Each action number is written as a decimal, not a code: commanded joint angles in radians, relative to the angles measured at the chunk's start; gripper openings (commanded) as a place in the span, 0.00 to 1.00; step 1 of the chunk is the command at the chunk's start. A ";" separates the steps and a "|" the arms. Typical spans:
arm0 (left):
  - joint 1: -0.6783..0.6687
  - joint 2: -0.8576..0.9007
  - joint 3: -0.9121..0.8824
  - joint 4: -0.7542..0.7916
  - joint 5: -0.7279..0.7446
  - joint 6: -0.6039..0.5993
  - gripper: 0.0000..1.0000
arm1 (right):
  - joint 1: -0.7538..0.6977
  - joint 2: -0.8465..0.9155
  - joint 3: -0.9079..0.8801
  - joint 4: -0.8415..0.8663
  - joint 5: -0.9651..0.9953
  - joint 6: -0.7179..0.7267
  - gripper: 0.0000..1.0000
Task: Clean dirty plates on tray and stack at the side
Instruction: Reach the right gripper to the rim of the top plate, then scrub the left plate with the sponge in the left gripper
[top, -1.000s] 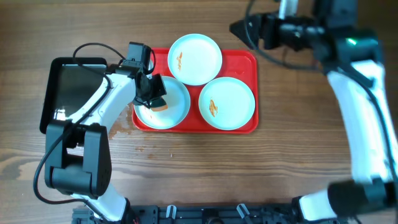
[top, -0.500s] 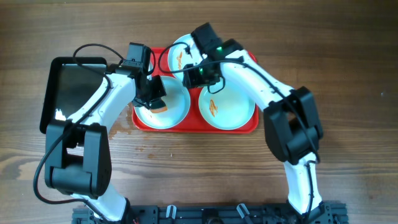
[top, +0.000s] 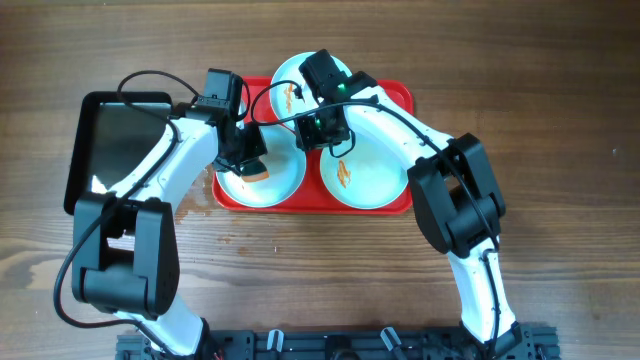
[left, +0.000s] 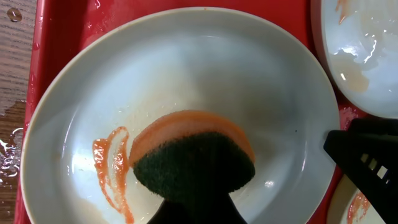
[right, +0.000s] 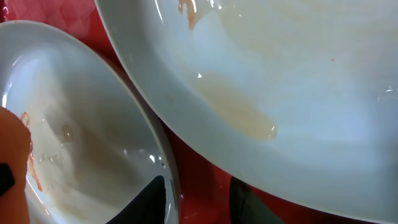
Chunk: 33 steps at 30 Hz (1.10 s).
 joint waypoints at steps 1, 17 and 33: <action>0.001 0.010 -0.001 -0.014 -0.006 0.008 0.04 | 0.006 0.017 -0.049 0.024 0.002 0.044 0.32; 0.000 0.010 -0.002 -0.050 -0.006 0.008 0.04 | 0.060 0.019 -0.051 -0.002 0.026 0.204 0.04; -0.076 0.011 -0.139 0.173 -0.085 0.061 0.04 | 0.059 0.018 -0.011 -0.105 0.058 0.235 0.04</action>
